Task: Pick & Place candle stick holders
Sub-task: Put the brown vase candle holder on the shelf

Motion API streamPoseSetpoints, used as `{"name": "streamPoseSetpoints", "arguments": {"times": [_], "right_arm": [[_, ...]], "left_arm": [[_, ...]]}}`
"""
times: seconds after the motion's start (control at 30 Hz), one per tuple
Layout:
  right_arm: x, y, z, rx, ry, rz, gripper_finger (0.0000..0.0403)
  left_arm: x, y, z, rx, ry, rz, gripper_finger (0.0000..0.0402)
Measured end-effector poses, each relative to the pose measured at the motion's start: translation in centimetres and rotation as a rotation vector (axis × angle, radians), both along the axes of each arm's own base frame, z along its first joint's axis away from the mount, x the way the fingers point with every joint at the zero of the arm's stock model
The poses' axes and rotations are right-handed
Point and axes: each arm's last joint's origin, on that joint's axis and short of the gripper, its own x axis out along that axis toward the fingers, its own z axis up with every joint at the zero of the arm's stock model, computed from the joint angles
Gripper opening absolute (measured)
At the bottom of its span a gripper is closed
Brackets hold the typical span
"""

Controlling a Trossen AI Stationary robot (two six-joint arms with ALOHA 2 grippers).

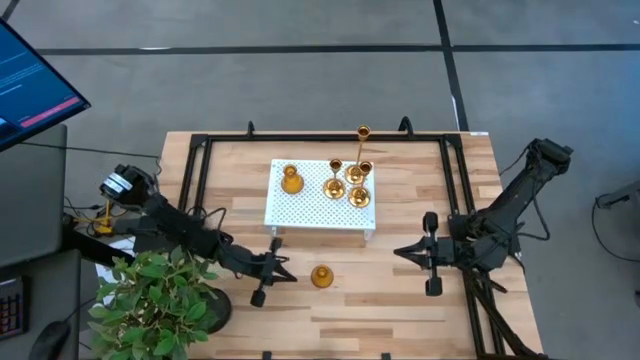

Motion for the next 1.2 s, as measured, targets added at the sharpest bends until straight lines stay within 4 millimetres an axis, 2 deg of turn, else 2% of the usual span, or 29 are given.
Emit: {"name": "streamPoseSetpoints", "arguments": {"times": [0.3, 0.53, 0.93, 1.2], "right_arm": [[-0.1, 0.1, 0.0, 0.000, 0.001, 0.006, 0.0000], [-0.1, 0.1, 0.0, -0.002, 0.002, 0.009, 0.0000], [0.0, 0.1, 0.0, -0.002, 0.003, 0.012, 0.0000], [0.0, 0.1, 0.0, -0.002, 0.003, 0.011, 0.0000]], "left_arm": [[1.5, 0.5, -2.4, 0.022, 0.068, 0.005, 0.0007], [2.4, 1.0, -3.8, -0.003, 0.097, 0.044, 0.0033], [3.1, 1.0, -4.1, -0.044, 0.020, 0.052, 0.0135], [4.5, 1.5, -2.7, -0.071, -0.037, 0.087, 0.0216]]}}
